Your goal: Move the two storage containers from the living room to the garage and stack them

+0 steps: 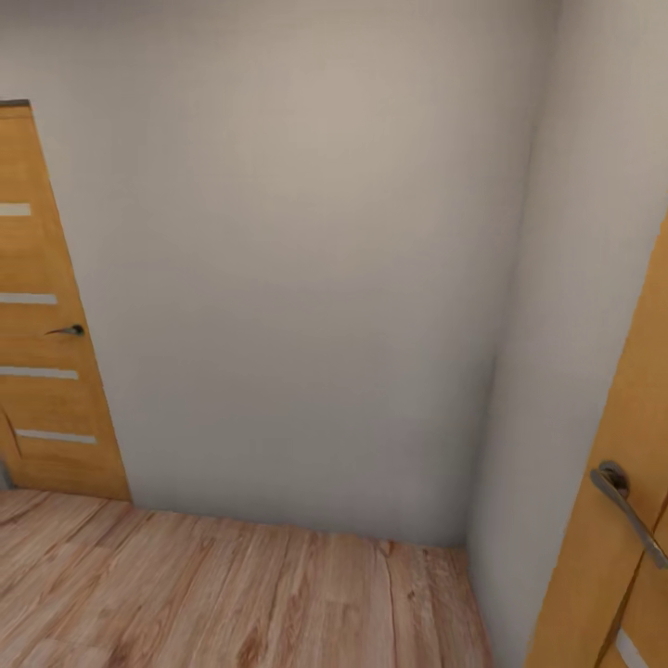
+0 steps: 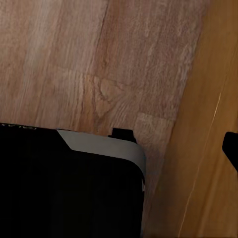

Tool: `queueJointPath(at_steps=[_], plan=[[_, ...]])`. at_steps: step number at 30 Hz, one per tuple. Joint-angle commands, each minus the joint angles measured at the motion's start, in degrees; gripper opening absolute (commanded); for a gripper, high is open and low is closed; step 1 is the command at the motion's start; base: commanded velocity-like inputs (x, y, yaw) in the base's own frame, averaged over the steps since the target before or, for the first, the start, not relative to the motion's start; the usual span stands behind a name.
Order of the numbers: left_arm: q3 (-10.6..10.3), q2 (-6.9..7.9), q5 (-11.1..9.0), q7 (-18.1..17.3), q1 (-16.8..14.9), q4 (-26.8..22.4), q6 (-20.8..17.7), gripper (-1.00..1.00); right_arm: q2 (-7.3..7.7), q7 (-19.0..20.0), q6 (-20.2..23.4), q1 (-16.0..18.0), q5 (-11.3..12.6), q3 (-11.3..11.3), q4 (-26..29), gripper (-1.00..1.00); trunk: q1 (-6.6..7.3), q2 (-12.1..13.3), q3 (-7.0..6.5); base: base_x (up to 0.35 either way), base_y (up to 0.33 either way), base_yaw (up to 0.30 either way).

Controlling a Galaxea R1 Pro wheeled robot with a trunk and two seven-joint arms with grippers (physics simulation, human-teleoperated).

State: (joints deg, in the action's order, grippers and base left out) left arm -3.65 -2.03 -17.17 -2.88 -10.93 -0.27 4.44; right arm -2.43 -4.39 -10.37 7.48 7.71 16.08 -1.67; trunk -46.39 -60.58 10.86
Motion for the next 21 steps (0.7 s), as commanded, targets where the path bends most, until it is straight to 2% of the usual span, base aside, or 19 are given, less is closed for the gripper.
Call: queueJointPath(at_steps=[1, 9, 21], plan=[[-0.4, 0.0, -0.6, -0.2, -0.1, 0.1, 0.2, 1.0, -0.03, -0.1, -0.3, 0.1, 0.6, 0.5, -0.2, 1.0, -0.04, 0.0, 0.08, 0.32, 0.0, 0.046], [-0.4, 0.01, -0.6, -0.2, -0.1, 0.1, 0.2, 1.0, -0.07, -0.1, -0.4, 0.1, 0.6, 0.3, -0.2, 1.0, -0.04, 0.0, 0.08, 0.321, 0.0, 0.039], [-0.4, 0.01, -0.6, -0.2, -0.1, 0.1, 0.2, 1.0, -0.03, -0.2, -0.4, 0.1, 0.6, 0.4, -0.2, 1.0, -0.04, 0.0, 0.08, 0.321, 0.0, 0.253]])
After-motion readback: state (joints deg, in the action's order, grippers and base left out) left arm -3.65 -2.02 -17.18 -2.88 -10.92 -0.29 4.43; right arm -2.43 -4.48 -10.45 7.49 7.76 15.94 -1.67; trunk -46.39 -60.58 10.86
